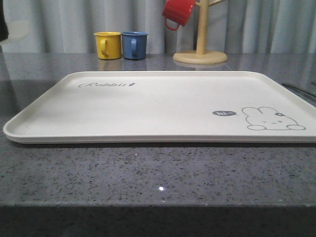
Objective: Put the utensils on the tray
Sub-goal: 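Carry the white plate with the left gripper and lower it onto the tray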
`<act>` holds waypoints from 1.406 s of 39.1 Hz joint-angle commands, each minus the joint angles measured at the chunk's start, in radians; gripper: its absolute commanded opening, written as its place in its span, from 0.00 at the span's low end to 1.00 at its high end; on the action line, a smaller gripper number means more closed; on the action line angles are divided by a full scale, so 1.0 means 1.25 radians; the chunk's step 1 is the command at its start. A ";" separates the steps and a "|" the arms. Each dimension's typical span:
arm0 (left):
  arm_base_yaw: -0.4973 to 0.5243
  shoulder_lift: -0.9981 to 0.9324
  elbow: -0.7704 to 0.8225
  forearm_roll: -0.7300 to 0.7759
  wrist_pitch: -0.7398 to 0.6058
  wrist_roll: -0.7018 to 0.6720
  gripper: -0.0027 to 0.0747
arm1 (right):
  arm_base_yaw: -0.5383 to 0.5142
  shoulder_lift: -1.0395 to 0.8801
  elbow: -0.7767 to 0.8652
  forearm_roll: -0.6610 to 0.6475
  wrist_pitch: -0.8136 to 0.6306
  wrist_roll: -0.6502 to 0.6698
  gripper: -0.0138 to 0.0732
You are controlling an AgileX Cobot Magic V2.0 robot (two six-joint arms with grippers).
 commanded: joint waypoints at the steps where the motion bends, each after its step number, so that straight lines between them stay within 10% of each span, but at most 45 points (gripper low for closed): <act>1: -0.067 -0.006 -0.099 0.026 0.005 -0.016 0.01 | -0.006 0.012 -0.027 -0.010 -0.064 -0.006 0.90; 18: -0.329 0.168 -0.252 -0.005 0.034 -0.036 0.01 | -0.006 0.012 -0.027 -0.010 -0.064 -0.006 0.90; 55: -0.307 0.272 -0.201 -0.100 0.047 -0.036 0.10 | -0.006 0.012 -0.027 -0.010 -0.064 -0.006 0.90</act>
